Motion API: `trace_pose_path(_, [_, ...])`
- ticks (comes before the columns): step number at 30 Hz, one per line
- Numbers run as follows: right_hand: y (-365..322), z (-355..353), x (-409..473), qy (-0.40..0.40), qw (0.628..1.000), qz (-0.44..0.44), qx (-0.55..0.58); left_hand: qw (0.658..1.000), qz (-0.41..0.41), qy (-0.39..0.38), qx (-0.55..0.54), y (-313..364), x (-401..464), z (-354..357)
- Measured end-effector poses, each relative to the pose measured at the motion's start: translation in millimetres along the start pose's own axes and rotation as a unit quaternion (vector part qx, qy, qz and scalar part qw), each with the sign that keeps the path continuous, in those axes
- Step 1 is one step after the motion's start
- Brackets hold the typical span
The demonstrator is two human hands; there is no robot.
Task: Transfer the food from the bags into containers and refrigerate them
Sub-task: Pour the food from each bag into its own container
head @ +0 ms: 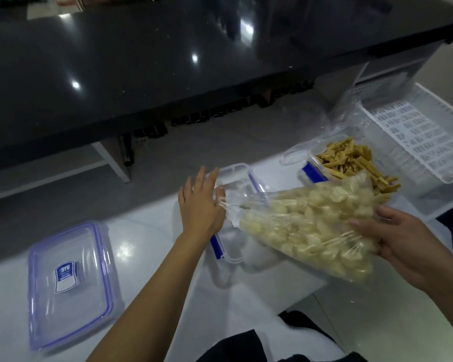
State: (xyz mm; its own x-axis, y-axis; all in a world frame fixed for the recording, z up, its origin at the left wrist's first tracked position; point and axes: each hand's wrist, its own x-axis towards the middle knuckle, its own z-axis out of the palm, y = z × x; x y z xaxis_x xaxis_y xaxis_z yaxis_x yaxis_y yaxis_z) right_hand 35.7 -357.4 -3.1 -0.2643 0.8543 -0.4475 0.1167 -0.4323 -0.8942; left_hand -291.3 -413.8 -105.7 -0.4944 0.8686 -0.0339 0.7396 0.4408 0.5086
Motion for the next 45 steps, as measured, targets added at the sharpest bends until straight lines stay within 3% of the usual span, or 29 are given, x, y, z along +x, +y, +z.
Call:
trace_pose_path(11, [-9, -10, 14, -0.023, 0.998, -0.035, -0.044, 0.999, -0.014, -0.003, 0.047, 1, 2, -4])
trace_pose_path(30, [-16, -18, 38, -0.093, 0.994, -0.028, -0.054, 0.999, -0.023, 0.026, 0.013, -1, 2, 6])
trace_pose_path(38, [-13, -18, 44, -0.064, 0.994, -0.049, -0.08, 0.999, -0.021, 0.024, 0.011, -1, 1, 7])
trace_pose_path(45, [-17, -19, 47, -0.085, 0.99, -0.055, -0.098, 0.999, -0.026, 0.021, 0.031, 3, -2, 4])
